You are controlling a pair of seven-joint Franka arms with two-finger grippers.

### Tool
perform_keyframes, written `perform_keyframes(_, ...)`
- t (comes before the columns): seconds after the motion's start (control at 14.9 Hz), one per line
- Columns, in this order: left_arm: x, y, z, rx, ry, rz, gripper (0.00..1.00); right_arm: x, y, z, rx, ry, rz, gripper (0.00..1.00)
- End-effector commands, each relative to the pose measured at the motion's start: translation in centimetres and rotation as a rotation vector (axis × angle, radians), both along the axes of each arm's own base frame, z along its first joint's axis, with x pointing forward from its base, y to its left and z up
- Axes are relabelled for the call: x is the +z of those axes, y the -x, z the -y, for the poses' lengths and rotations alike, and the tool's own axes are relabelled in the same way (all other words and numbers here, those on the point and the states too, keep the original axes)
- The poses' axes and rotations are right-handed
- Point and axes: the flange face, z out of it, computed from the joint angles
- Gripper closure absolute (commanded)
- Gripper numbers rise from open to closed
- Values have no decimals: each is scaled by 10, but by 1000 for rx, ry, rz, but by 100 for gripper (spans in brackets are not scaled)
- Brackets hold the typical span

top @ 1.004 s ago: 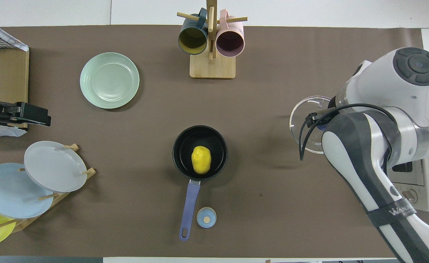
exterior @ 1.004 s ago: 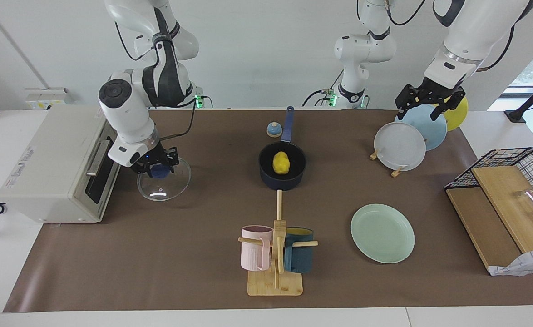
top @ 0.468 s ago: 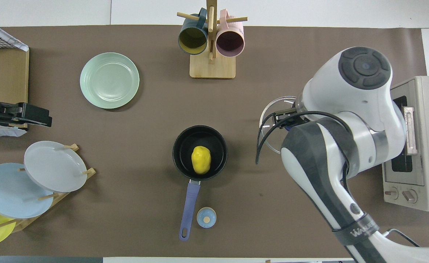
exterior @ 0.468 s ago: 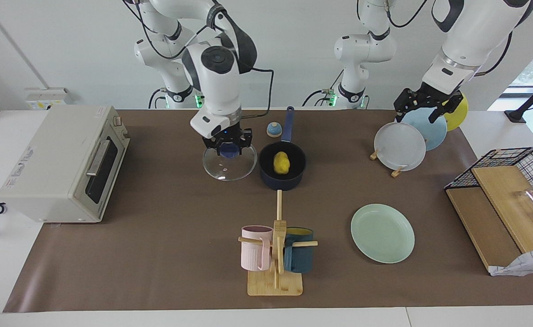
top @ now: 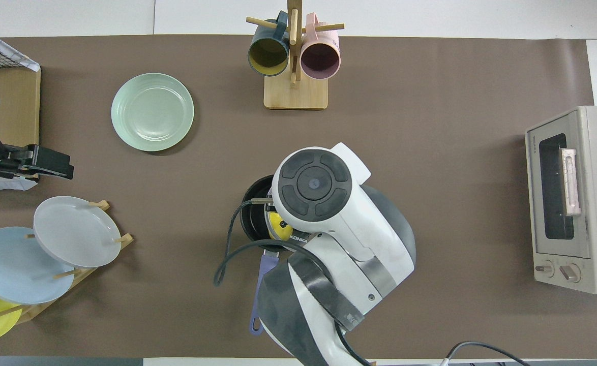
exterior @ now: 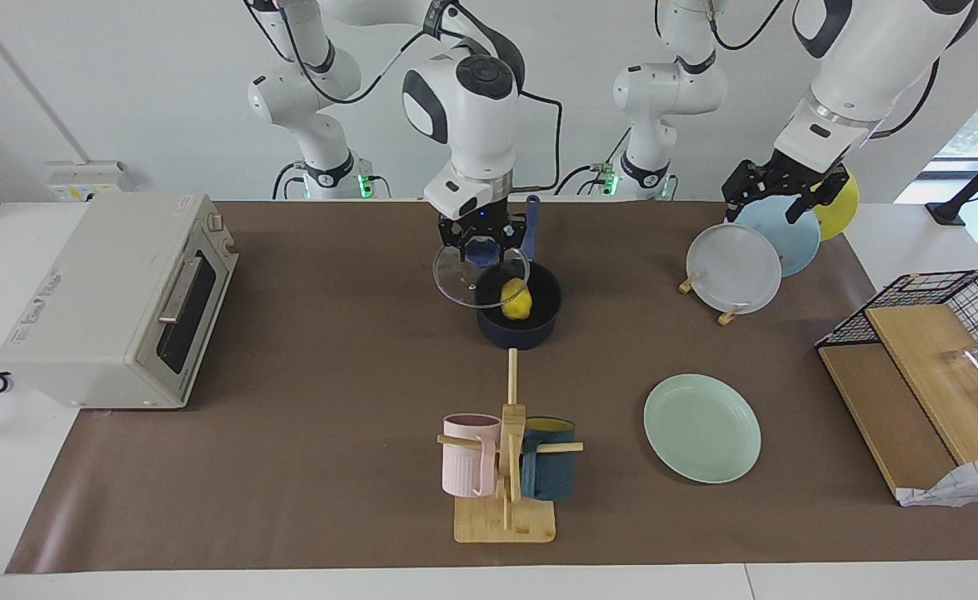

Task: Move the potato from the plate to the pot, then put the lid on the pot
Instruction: 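Lift the glass lid with the right gripper and carry it over the pot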

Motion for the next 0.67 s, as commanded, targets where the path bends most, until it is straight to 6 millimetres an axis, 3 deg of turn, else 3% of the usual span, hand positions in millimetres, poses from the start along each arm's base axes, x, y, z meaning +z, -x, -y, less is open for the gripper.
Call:
perform_keyframes(0.0,7,5,-5,7,7,3,0,-9,-1,-25,2,-25,11,100)
perform_keyframes(0.13,7,5,-5,8,7,3,0,-24,-3,-33,-21,-15,11,100)
perform_keyframes(0.6,8,6,-6,8,7,-1,0,-34,1,-46,-13,-30,12,100)
